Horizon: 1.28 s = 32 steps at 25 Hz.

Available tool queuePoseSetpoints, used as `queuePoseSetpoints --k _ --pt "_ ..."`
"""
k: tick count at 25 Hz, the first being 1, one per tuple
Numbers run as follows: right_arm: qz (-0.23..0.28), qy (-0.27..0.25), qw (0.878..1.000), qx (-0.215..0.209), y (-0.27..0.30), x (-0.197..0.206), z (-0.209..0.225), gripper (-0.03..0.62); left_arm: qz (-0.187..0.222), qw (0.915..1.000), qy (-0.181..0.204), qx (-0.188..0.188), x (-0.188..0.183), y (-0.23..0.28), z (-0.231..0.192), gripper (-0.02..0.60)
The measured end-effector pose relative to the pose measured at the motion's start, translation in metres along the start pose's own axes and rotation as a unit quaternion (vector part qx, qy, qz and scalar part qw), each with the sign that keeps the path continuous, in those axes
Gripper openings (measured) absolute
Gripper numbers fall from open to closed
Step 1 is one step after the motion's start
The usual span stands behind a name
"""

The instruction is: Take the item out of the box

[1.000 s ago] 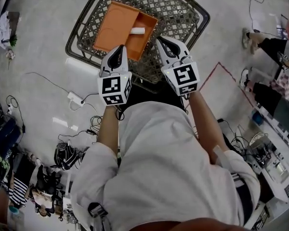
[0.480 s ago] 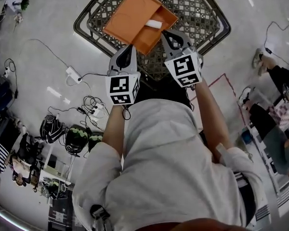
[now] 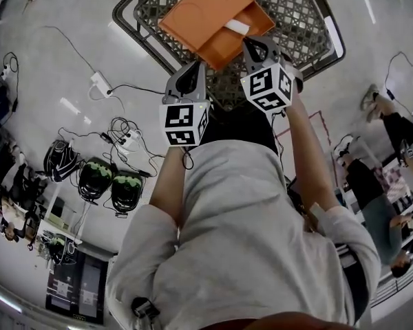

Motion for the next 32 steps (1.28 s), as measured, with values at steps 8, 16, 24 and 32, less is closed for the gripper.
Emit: queuePoseSetpoints --k 8,16,24,32 --pt "-0.045 -0.051 0.998 -0.014 0.038 0.012 0.000 0.019 -0.015 0.9996 -0.023 -0.003 0.020 0.021 -0.012 0.011" --pt "-0.074 -0.062 0.995 -0.034 0.064 0.018 -0.002 0.118 -0.021 0.9992 -0.033 -0.009 0.026 0.028 -0.018 0.011" --pt "-0.084 -0.068 0.993 -0.043 0.084 0.015 -0.003 0.121 -0.028 0.9983 -0.049 -0.014 0.034 0.033 -0.024 0.011" --pt "-0.098 -0.081 0.991 -0.048 0.097 0.015 -0.002 0.132 -0.031 0.9973 -0.063 -0.023 0.037 0.034 -0.028 0.011"
Point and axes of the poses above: the fingertips, and each gripper's own axes: y forward along the fingers, z to its right, x out of its underside, the point moved 2 cm from there along -y, backward along the fingers, and after that the axes turned 6 degrees about -z, right-handed, at the moved point
